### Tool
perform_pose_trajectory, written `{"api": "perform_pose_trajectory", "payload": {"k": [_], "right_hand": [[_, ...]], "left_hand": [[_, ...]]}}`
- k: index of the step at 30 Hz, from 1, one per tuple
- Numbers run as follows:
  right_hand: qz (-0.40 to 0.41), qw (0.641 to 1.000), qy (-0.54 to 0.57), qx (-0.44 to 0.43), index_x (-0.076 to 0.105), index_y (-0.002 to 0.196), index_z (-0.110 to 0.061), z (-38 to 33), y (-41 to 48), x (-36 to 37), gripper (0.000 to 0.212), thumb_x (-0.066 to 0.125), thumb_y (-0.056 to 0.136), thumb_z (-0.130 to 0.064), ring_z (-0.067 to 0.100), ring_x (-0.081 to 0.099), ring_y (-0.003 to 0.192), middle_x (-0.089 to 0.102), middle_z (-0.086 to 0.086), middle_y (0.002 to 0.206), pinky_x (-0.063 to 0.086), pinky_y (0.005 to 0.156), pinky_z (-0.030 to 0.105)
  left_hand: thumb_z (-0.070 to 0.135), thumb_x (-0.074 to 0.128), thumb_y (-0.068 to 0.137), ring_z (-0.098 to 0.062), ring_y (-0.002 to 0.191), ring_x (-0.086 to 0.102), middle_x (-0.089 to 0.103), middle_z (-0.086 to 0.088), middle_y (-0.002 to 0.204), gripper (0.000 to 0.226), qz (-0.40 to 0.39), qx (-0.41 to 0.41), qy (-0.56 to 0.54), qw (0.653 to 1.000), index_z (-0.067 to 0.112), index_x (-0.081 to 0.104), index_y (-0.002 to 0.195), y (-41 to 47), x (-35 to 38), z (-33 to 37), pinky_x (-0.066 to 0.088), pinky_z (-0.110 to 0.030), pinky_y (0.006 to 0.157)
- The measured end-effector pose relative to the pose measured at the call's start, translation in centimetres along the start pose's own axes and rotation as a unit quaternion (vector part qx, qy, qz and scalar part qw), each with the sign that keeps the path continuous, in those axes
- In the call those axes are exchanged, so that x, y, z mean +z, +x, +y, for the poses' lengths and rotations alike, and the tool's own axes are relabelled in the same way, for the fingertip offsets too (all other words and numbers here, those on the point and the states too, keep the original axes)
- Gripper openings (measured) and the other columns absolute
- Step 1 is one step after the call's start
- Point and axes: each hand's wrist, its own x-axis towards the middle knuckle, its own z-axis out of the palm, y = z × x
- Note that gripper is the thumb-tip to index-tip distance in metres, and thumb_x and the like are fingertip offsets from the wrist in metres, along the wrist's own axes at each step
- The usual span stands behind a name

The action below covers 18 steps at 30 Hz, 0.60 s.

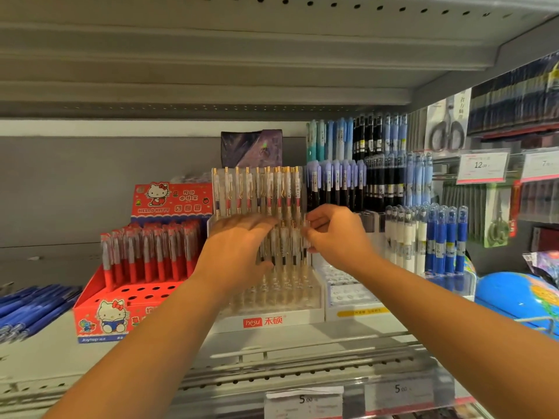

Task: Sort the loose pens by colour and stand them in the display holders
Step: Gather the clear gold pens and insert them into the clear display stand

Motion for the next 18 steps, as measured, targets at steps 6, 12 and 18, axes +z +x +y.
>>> {"api": "perform_pose_trajectory", "payload": {"k": [6,12,18], "right_hand": [[-0.018,0.999,-0.028,0.019,0.066,0.107,-0.006,0.3,-0.6,0.2,0.019,0.068,0.089,-0.012,0.019,0.066,0.084,0.065,0.003,0.088,0.06,0.079,0.039],[-0.036,0.997,-0.066,0.027,0.065,0.116,-0.012,-0.2,-1.5,-0.3,0.026,0.06,0.091,-0.005,0.014,0.064,0.085,0.066,-0.002,0.095,0.059,0.081,0.035],[-0.008,0.998,-0.047,0.029,0.055,0.136,-0.026,-1.6,-4.2,-1.0,0.049,0.06,0.091,-0.009,0.007,0.057,0.101,0.06,-0.008,0.121,0.046,0.085,0.024]], "left_hand": [[0.044,0.075,0.079,-0.021,0.137,0.039,0.042,0.006,0.15,0.084,0.003,-0.002,0.018,1.0,0.034,0.031,0.15,0.0,0.3,0.3,0.022,-0.045,0.116],[0.047,0.067,0.084,-0.022,0.141,0.034,0.036,0.003,0.154,0.082,-0.021,0.006,0.018,1.0,0.032,0.023,0.153,-0.2,-0.1,0.3,0.018,-0.046,0.119],[0.044,0.059,0.089,-0.018,0.146,0.024,0.024,0.005,0.16,0.073,-0.008,-0.014,-0.092,0.996,0.036,0.023,0.152,-2.0,-1.9,-1.0,0.001,-0.046,0.117]]}}
